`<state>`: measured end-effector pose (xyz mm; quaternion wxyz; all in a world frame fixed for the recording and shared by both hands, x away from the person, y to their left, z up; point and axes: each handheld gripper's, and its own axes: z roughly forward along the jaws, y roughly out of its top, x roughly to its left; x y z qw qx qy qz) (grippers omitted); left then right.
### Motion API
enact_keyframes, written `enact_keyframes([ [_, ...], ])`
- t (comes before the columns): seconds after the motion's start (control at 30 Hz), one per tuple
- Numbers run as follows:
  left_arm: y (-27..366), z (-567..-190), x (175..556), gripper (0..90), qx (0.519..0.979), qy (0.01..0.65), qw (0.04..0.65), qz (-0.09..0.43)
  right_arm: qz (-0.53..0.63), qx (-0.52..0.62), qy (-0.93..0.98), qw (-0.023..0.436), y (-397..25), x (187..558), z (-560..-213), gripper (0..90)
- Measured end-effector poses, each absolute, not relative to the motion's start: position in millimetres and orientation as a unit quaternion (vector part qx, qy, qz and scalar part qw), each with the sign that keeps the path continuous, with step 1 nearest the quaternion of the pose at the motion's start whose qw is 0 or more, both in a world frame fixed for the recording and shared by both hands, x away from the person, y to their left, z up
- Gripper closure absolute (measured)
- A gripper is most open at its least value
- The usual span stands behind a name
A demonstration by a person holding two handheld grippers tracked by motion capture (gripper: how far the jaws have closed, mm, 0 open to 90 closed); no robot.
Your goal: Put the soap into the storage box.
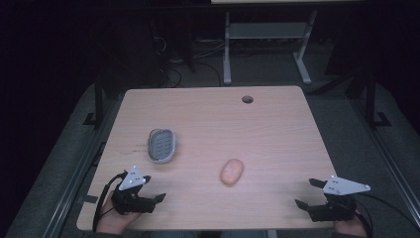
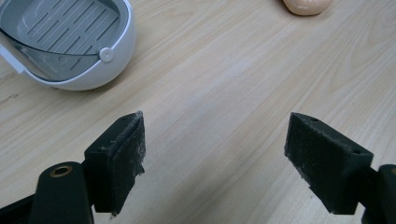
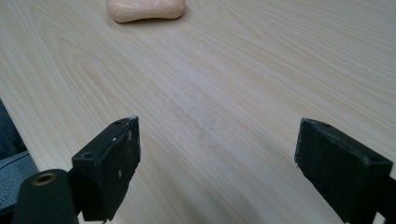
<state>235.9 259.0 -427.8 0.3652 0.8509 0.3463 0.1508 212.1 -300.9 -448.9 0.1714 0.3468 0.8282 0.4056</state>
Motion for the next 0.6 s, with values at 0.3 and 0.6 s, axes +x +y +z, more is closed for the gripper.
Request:
enact_keyframes([
  [0.3, 248, -426, 236, 19.4, 0.852, 0.342, 0.372, 0.141, 0.406, 0.343, 0.828, 0.176, -301, 211, -447, 13.8],
  [0.6, 229, -421, 235, 19.3, 0.862, 0.323, 0.365, 0.139, 0.408, 0.348, 0.826, 0.176, -302, 210, -446, 13.8],
])
